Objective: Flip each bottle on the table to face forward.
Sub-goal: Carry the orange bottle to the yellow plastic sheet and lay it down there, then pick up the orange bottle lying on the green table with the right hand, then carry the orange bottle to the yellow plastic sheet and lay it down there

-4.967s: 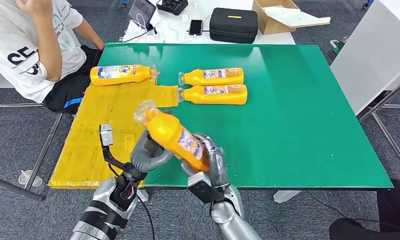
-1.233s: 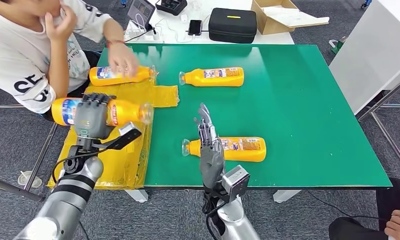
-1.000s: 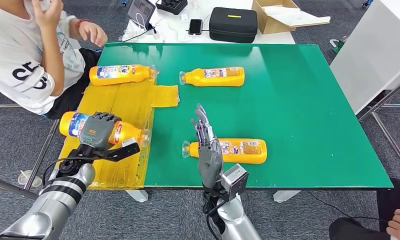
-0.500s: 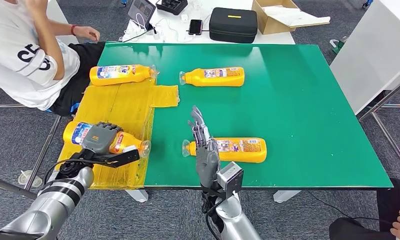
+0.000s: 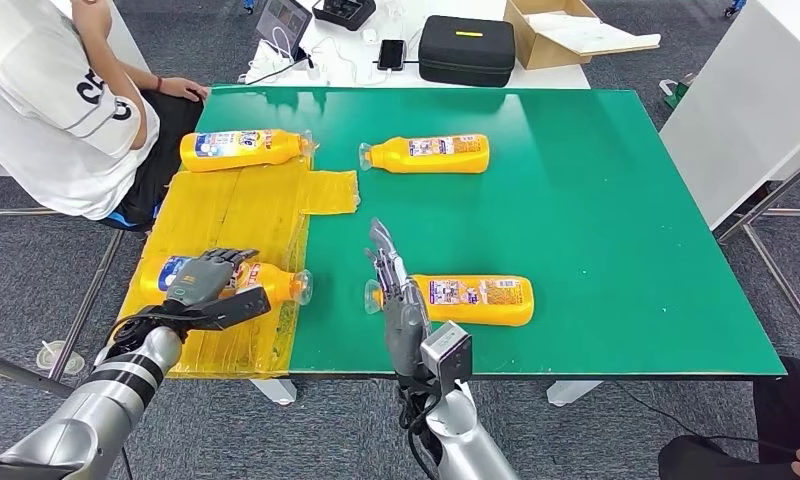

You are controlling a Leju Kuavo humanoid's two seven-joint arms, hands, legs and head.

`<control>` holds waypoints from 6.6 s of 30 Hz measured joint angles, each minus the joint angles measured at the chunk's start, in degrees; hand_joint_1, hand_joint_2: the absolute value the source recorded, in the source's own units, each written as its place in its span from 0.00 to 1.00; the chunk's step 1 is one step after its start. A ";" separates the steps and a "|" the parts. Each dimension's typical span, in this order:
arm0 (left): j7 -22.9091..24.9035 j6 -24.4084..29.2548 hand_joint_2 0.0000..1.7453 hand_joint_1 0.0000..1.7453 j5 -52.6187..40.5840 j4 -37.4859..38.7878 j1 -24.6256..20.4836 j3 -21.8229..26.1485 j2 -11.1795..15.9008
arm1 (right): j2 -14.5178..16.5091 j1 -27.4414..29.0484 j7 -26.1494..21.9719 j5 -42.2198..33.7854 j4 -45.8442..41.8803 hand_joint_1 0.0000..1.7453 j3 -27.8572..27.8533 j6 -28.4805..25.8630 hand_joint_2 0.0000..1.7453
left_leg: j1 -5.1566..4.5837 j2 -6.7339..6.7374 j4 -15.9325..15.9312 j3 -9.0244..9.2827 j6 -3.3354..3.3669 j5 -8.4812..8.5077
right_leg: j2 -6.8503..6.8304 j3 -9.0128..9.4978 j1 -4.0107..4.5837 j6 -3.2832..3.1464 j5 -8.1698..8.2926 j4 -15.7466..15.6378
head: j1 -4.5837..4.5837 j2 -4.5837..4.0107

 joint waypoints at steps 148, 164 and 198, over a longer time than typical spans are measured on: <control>4.23 -9.27 1.00 0.00 63.32 -26.73 13.12 22.16 -16.62 | -11.16 -2.08 12.91 29.33 -2.42 1.00 -16.34 -31.64 1.00 | -0.07 -0.05 0.02 -0.02 0.10 0.06 | -0.12 -0.01 -0.04 -0.03 0.15 -0.05 | -0.03 0.01; 15.15 -28.05 1.00 0.00 81.80 -29.61 15.05 15.47 -16.88 | -9.02 -0.20 3.85 24.86 -4.50 1.00 -20.21 -32.63 1.00 | -0.07 -0.06 0.02 -0.08 0.10 0.04 | -0.12 -0.04 -0.04 -0.02 0.14 -0.05 | -0.01 0.00; 18.44 -39.72 1.00 0.00 94.48 -30.02 15.49 -7.79 -13.24 | -2.82 -3.93 -1.27 16.05 17.20 0.99 1.03 -30.82 1.00 | -0.02 -0.04 0.00 -0.12 0.08 0.06 | -0.12 -0.09 0.00 -0.03 0.12 -0.05 | 0.00 0.01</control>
